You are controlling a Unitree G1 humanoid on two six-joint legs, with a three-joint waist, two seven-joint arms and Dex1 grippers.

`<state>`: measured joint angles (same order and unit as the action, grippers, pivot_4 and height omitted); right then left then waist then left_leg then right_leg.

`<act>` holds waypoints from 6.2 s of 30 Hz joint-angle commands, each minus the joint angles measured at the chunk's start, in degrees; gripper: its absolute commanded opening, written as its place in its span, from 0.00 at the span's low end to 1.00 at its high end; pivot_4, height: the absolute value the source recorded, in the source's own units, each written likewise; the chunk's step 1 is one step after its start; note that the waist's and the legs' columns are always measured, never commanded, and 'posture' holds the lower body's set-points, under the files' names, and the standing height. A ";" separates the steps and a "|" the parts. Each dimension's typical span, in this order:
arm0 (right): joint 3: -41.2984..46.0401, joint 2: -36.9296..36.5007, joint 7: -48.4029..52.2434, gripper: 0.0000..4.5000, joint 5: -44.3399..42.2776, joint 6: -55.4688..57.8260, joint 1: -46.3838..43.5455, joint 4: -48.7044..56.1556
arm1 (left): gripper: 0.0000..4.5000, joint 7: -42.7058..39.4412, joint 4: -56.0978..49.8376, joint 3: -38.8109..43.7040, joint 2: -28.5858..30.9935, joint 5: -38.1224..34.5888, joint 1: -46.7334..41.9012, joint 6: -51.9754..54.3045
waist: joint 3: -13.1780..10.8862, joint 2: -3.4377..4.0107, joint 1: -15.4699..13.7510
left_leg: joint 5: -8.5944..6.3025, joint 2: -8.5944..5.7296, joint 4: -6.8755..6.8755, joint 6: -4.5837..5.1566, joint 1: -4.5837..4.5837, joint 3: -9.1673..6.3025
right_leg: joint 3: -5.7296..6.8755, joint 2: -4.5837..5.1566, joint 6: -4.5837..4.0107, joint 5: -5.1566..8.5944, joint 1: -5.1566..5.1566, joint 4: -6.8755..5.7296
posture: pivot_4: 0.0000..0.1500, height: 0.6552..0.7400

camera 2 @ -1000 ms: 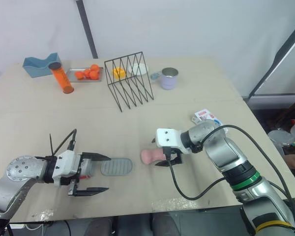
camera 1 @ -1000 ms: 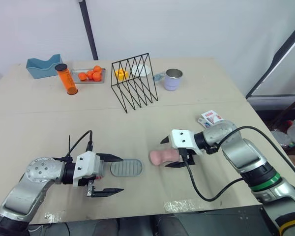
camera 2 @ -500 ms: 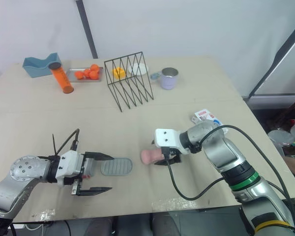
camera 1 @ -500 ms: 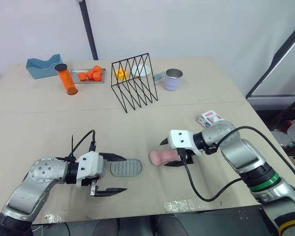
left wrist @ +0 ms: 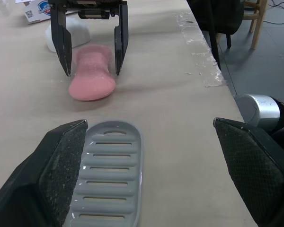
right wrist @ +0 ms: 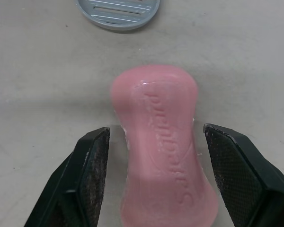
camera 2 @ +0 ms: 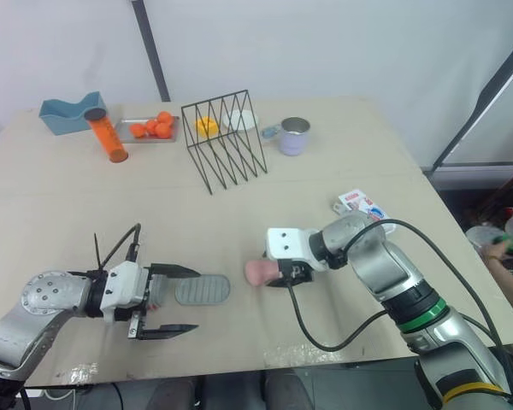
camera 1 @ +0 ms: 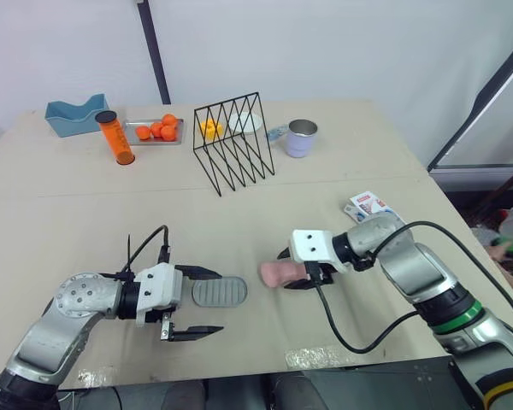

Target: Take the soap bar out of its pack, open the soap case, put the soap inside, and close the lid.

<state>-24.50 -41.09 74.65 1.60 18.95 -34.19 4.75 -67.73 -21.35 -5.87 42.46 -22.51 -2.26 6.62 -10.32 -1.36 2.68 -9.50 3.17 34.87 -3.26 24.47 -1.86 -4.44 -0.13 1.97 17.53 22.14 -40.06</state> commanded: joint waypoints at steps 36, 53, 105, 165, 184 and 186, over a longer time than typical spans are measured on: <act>-7.49 12.68 -4.93 0.36 -1.18 26.37 -10.26 14.82 | 1.00 -6.96 10.79 9.31 5.57 -2.89 -2.41 -6.34 | 0.00 -0.01 0.14 | -0.03 0.04 -0.06 -0.04 0.04 0.01 | 0.01 -0.03 -0.04 0.01 0.11 0.00 | 1.00 1.00; -16.76 20.92 -14.84 0.36 -0.54 38.07 -12.06 13.90 | 1.00 -9.73 13.62 10.70 6.73 -4.08 -3.32 -5.62 | 0.03 -0.05 0.07 | -0.03 0.31 -0.10 -0.06 0.16 -0.01 | 0.06 -0.27 -0.23 0.00 0.31 -0.02 | 1.00 1.00; 3.34 8.89 -5.05 0.99 -16.79 -2.93 5.02 9.77 | 1.00 -14.39 17.20 8.95 8.77 -1.36 -5.53 -7.15 | 0.02 -0.12 0.05 | -0.04 0.50 -0.13 -0.06 0.12 -0.01 | 0.06 -0.47 -0.20 0.08 0.29 0.01 | 1.00 1.00; 4.02 7.93 -2.22 0.99 -16.42 -6.15 6.68 7.05 | 1.00 -12.43 29.00 9.34 11.70 6.06 -2.32 -17.29 | 0.01 -0.12 0.00 | -0.04 0.52 -0.14 -0.06 0.08 0.02 | 0.04 -0.48 -0.33 0.05 0.29 -0.03 | 1.00 1.00; 3.61 7.93 -1.80 1.00 -15.84 -6.36 6.76 6.82 | 0.77 -11.46 28.76 9.41 11.61 6.18 -1.93 -16.56 | 0.01 -0.13 0.00 | -0.04 0.52 -0.15 -0.07 0.08 0.02 | 0.04 -0.48 -0.34 0.05 0.29 -0.03 | 1.00 1.00; 3.60 7.86 -1.79 1.00 -15.86 -6.34 6.82 6.82 | 0.77 -11.47 28.84 9.39 11.61 6.22 -1.98 -16.65 | 0.01 -0.12 0.00 | -0.04 0.52 -0.15 -0.07 0.08 0.02 | 0.04 -0.48 -0.34 0.05 0.29 -0.03 | 1.00 1.00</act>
<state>-21.06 -33.27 72.43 -14.08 13.22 -26.62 10.97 -79.21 8.34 2.13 53.01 -15.94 -4.29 -9.60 -10.31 -1.49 2.68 -9.54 3.69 34.73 -3.32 24.55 -1.84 -4.40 -0.61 1.63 17.58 22.42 -40.09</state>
